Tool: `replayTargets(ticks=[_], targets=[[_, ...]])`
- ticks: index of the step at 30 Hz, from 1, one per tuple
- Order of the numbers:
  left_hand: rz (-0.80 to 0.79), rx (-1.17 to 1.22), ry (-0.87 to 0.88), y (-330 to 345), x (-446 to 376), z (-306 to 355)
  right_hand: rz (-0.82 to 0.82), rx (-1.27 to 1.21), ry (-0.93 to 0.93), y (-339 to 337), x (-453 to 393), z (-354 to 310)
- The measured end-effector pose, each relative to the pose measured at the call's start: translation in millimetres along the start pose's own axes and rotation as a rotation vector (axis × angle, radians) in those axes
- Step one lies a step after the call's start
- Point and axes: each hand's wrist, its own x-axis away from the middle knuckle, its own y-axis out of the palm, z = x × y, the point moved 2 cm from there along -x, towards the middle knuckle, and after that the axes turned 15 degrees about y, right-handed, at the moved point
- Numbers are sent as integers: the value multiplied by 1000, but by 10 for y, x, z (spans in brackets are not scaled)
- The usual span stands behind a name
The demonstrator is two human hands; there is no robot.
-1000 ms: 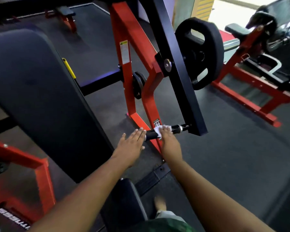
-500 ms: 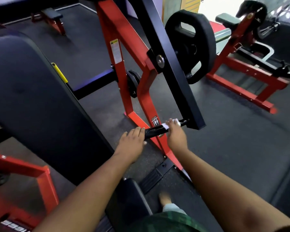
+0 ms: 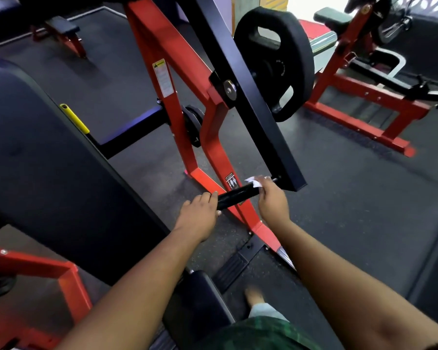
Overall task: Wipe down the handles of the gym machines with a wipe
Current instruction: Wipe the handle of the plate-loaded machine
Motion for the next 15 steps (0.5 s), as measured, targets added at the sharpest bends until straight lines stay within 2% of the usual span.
replayTargets(ticks=[2,4,6,7,9,12,15], targets=[[-11,4,-20,3,-44,29,-58,203,5,128,-116,-66],[-13,22,-44,10,-73,46,-143,240,-14,305,-51,-224],[-16,42,-57,32,-85,45,-208,289,-176,469,142,-384],[-18,47,-58,48,-89,33,-247,252,-247,518,253,-392],[-28,52,-57,83,-100,1,-302,-34,-261,454,552,-320],[-29,69,-58,104,-116,-2,-207,-263,-133,173,708,-104],[-14,96,-69,70,-119,25,26,-239,43,-53,311,1]])
